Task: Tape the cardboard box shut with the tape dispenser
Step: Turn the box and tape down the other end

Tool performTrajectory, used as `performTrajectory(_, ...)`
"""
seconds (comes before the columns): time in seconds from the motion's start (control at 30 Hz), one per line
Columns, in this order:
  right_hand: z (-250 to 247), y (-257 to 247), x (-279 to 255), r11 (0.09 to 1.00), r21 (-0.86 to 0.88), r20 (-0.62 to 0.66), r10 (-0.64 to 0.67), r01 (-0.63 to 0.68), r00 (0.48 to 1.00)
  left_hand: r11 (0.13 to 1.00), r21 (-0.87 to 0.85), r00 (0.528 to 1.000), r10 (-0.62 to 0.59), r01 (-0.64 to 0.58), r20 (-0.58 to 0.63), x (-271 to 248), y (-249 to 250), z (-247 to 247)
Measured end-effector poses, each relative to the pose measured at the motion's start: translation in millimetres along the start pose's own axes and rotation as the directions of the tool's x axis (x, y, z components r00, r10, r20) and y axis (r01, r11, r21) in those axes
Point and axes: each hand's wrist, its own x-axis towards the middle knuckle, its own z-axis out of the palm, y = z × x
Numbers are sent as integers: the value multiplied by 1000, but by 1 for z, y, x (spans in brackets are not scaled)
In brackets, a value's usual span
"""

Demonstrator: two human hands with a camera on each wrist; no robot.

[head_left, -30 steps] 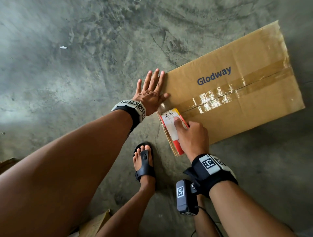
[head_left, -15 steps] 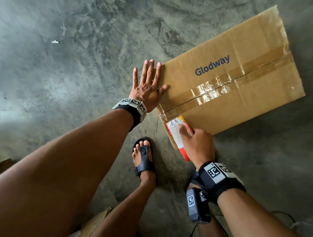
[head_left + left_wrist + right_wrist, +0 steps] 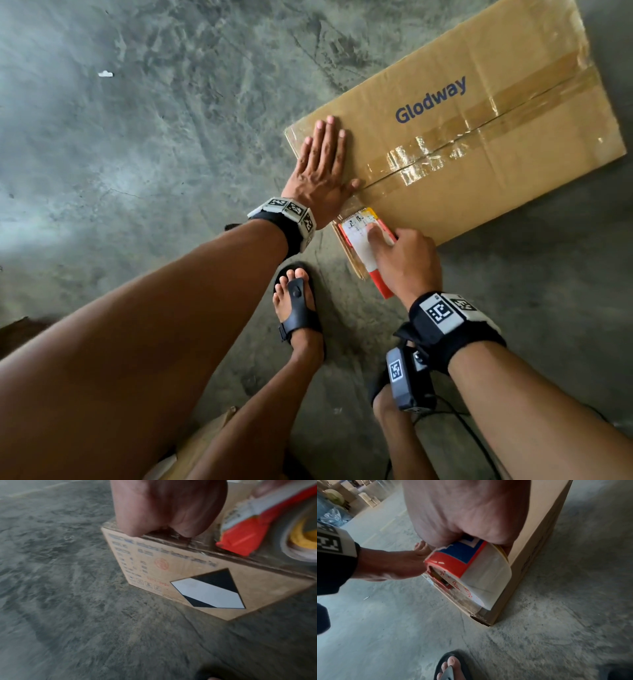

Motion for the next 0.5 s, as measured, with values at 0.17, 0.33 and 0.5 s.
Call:
performTrajectory(0.17,-1,4,3,999,13,15,-29,29,999,1000,16,1000,20,-20,-18,-1,4,10)
performTrajectory(0.33,1,4,2,1000,4,15,-27,27,1000,1000,20,999,19,-18,-26,-2,4,11)
performTrajectory(0.5,1,7,-2,1000,18,15,-16,16,1000,1000,15,1000,16,-16,9,0,1,10)
